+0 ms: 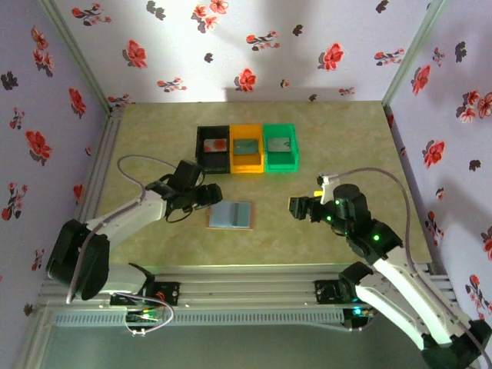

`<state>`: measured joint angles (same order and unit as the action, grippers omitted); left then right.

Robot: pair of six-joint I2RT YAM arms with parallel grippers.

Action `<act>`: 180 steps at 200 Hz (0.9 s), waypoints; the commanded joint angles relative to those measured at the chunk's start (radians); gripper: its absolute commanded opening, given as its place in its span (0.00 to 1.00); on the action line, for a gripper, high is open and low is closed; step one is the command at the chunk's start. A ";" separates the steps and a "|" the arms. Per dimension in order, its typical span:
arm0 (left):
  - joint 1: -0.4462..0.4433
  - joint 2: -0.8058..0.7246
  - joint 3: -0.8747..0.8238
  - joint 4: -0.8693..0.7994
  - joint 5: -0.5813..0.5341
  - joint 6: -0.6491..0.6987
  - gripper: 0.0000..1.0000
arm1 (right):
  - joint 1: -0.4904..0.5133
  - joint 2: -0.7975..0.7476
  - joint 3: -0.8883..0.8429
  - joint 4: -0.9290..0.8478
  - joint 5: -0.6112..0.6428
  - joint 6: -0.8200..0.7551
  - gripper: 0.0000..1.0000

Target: Take the credit cards out of the card holder

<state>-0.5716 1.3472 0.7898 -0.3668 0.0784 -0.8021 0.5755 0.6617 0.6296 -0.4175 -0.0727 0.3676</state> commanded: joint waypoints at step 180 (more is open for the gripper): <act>-0.145 0.168 0.097 -0.274 -0.223 -0.224 0.79 | 0.292 0.716 0.059 0.506 0.099 0.380 0.68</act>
<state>-0.7101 1.4677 0.8547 -0.5770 -0.0959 -1.0153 0.8524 1.3312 0.6987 0.0410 0.0223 0.7006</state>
